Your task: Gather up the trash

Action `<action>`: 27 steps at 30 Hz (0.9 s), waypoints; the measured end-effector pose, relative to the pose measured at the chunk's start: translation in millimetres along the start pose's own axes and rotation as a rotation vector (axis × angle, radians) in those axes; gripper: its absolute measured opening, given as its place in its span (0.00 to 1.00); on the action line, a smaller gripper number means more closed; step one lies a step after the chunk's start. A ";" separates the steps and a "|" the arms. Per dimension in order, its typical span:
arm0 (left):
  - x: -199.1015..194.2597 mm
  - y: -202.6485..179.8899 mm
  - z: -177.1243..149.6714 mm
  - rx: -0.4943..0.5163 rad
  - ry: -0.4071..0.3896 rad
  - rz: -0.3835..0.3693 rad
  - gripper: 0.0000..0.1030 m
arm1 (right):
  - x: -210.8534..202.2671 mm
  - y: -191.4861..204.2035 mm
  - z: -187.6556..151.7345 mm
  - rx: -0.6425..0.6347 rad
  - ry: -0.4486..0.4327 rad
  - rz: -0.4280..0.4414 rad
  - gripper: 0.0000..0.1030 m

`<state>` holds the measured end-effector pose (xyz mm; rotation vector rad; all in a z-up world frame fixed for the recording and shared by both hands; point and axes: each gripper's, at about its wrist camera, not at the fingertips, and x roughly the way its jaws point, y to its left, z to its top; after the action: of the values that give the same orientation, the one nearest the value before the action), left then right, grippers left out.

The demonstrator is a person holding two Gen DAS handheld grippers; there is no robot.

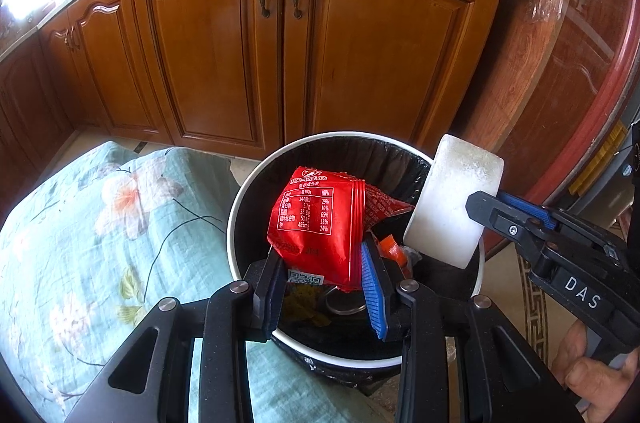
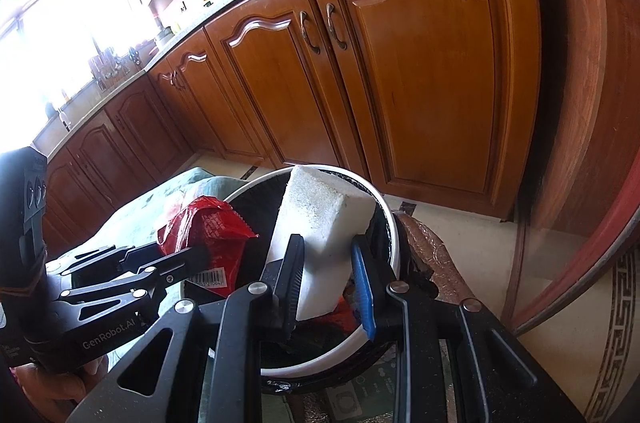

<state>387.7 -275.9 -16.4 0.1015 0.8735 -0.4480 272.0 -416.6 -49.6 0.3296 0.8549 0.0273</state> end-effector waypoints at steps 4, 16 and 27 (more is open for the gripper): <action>5.3 -0.4 3.5 0.003 0.013 -0.004 0.33 | 4.7 0.2 2.4 -0.013 0.018 -0.010 0.24; 11.5 -1.7 12.4 0.019 0.042 0.010 0.43 | 6.0 -3.6 7.1 -0.014 0.046 -0.006 0.21; -26.8 20.4 -9.6 -0.057 -0.012 0.012 0.66 | -26.2 -5.5 -1.9 0.066 -0.013 0.061 0.47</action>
<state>374.5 -245.9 -4.2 0.0513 0.8730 -0.4118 252.6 -425.4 -33.2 0.4178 0.8340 0.0537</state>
